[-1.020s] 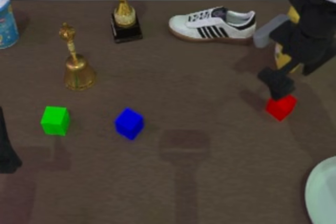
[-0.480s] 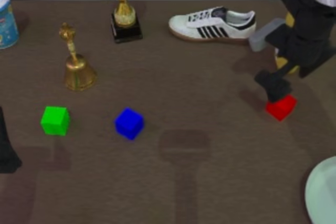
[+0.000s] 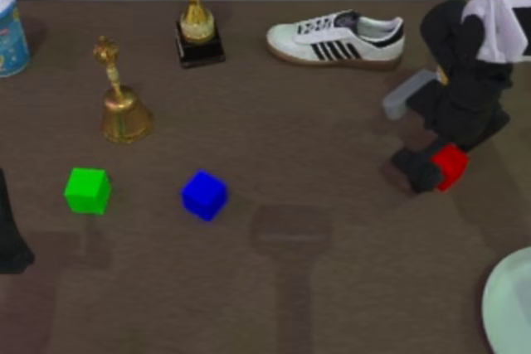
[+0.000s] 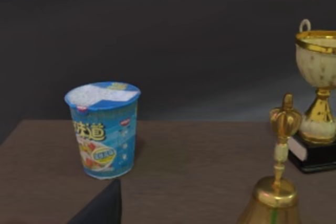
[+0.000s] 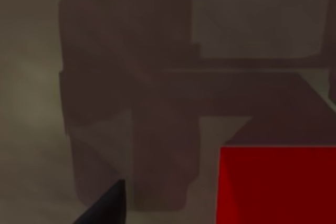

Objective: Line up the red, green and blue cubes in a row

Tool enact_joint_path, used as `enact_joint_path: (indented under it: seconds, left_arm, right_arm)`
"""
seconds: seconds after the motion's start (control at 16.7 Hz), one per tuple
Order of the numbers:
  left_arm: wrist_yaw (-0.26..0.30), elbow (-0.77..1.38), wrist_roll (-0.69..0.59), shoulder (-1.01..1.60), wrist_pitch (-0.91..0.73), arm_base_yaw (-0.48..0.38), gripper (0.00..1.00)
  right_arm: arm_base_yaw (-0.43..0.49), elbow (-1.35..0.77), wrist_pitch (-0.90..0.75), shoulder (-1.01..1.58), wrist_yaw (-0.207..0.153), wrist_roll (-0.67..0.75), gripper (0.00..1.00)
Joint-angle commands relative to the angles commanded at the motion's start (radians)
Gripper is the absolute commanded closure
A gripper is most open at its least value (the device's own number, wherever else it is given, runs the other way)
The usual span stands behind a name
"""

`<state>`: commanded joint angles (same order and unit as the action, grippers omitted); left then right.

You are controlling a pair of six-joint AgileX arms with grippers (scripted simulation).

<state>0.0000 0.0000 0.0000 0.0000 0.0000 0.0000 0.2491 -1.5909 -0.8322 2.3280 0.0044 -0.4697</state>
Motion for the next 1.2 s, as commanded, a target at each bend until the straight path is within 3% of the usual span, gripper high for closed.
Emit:
enact_joint_path:
  seconds: [0.24, 1.02, 1.2]
  left_arm:
    - [0.0, 0.0, 0.0, 0.0, 0.0, 0.0, 0.0]
    - [0.0, 0.0, 0.0, 0.0, 0.0, 0.0, 0.0]
    - [0.0, 0.0, 0.0, 0.0, 0.0, 0.0, 0.0]
  right_arm:
    - [0.0, 0.002, 0.004, 0.003, 0.0, 0.0, 0.0]
    - [0.0, 0.002, 0.004, 0.003, 0.0, 0.0, 0.98]
    - [0.0, 0.002, 0.004, 0.003, 0.0, 0.0, 1.0]
